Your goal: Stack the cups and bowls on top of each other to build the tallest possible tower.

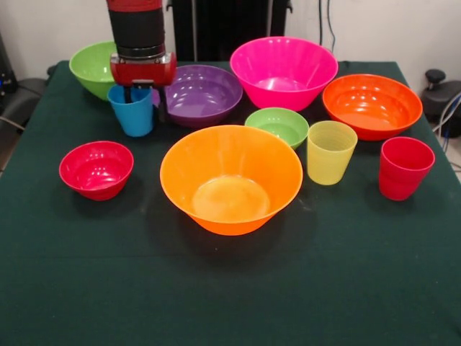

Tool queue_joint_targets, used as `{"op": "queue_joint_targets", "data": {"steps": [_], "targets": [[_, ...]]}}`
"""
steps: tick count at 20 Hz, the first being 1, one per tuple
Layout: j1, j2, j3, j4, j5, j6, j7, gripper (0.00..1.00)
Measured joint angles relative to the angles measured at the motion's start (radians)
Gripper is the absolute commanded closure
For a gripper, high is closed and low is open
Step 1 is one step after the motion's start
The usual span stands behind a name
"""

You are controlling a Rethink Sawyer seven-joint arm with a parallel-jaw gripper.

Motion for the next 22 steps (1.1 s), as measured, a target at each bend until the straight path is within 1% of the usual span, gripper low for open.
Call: {"op": "queue_joint_targets", "data": {"steps": [1, 2, 4, 10, 16, 20, 22], "targets": [[0.006, 0.001, -0.006, 0.0, 0.0, -0.002, 0.0, 0.0], [0.032, 0.003, -0.034, 0.0, 0.0, -0.005, 0.0, 1.0], [0.035, 0.003, -0.038, 0.0, 0.0, -0.005, 0.0, 1.0], [0.07, 0.001, -0.088, 0.0, 0.0, -0.005, 0.0, 1.0], [0.077, 0.001, -0.098, -0.001, 0.002, -0.005, 0.0, 1.0], [0.082, 0.0, -0.098, -0.005, 0.013, -0.004, 0.0, 1.0], [0.084, -0.007, -0.096, -0.01, 0.04, 0.015, 0.0, 1.0]]}}
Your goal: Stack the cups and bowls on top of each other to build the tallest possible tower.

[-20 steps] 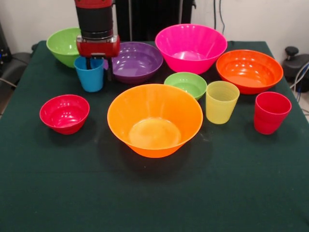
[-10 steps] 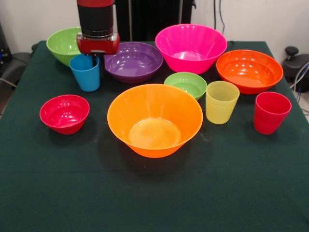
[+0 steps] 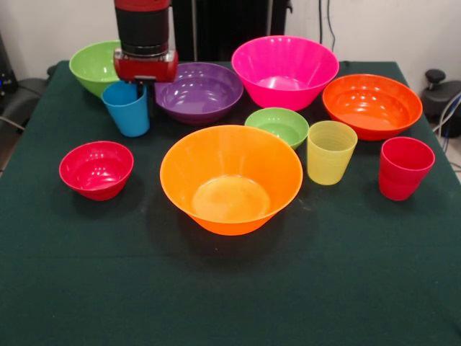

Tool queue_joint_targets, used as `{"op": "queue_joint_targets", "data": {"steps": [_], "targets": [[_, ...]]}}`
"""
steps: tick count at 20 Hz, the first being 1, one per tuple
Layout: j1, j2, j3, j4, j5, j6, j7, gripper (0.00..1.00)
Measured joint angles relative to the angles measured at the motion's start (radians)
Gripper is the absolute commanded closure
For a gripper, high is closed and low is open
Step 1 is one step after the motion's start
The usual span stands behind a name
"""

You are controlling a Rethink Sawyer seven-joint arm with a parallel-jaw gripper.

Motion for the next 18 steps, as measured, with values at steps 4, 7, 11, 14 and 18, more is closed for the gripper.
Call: {"op": "queue_joint_targets", "data": {"steps": [4, 7, 11, 14, 18], "targets": [[0.014, -0.025, 0.001, -0.018, 0.054, 0.066, 0.0, 1.0], [0.037, -0.053, 0.002, -0.045, 0.091, 0.135, 0.0, 1.0], [0.072, -0.083, 0.002, -0.083, 0.12, 0.207, 0.0, 1.0], [0.107, -0.103, 0.002, -0.117, 0.14, 0.249, 0.0, 1.0], [0.144, -0.12, 0.001, -0.147, 0.15, 0.274, 0.0, 1.0]]}}
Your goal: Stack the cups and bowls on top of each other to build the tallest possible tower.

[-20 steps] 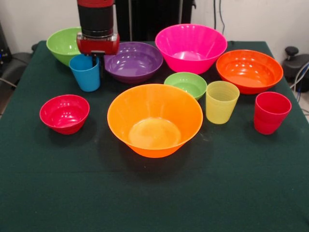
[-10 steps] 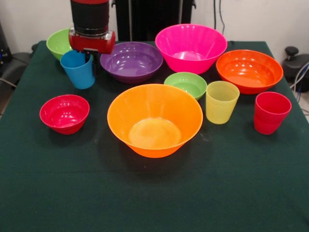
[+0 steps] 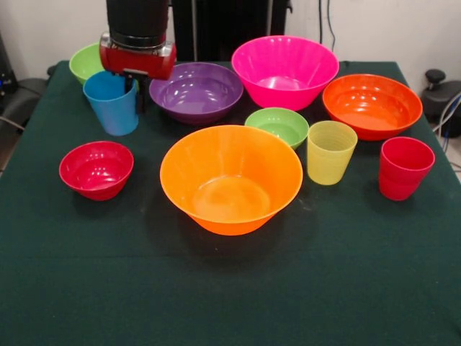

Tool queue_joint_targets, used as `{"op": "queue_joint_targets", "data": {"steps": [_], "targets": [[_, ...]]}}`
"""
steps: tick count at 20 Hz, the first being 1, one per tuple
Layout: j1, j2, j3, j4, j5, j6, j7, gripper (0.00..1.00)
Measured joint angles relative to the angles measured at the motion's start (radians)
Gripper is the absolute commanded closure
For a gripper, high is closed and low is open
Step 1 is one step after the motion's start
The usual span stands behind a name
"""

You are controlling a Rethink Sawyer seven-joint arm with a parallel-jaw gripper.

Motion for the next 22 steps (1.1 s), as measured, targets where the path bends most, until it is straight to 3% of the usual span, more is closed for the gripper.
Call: {"op": "queue_joint_targets", "data": {"steps": [9, 18, 22], "targets": [[0.104, -0.016, -0.018, -0.078, 0.064, 0.048, 0.0, 1.0], [0.261, -0.036, -0.077, -0.199, 0.16, 0.368, 0.002, 1.0], [0.31, -0.032, -0.1, -0.264, 0.172, 0.488, 0.006, 1.0]]}}
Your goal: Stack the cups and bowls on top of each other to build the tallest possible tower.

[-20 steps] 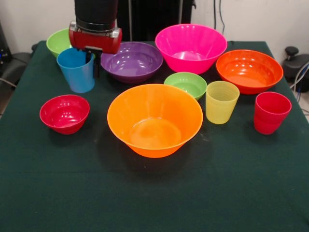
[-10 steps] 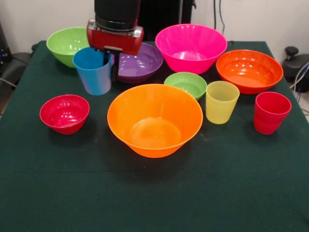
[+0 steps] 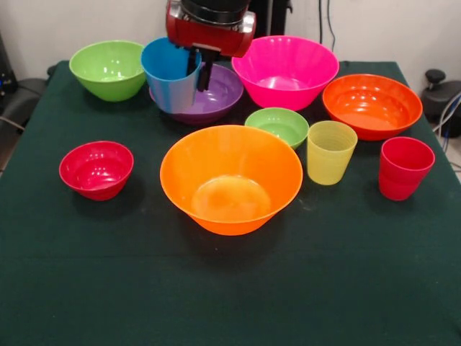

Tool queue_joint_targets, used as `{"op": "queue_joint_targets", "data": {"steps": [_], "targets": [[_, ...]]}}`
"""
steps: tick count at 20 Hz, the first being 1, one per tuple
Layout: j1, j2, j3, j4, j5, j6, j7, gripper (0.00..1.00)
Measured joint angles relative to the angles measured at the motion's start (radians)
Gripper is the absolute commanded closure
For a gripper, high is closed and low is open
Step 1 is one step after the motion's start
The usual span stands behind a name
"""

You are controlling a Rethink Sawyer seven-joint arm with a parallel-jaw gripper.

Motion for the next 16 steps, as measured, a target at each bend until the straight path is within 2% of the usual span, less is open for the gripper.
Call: {"op": "queue_joint_targets", "data": {"steps": [2, 6, 10, 16], "targets": [[0.035, 0.008, -0.017, -0.06, 0.011, 0.089, 0.01, 1.0], [0.074, 0.026, -0.033, -0.145, 0.034, 0.185, 0.036, 1.0], [0.099, 0.048, -0.041, -0.206, 0.066, 0.217, 0.074, 1.0], [0.147, 0.106, -0.074, -0.276, 0.119, 0.199, 0.186, 1.0]]}}
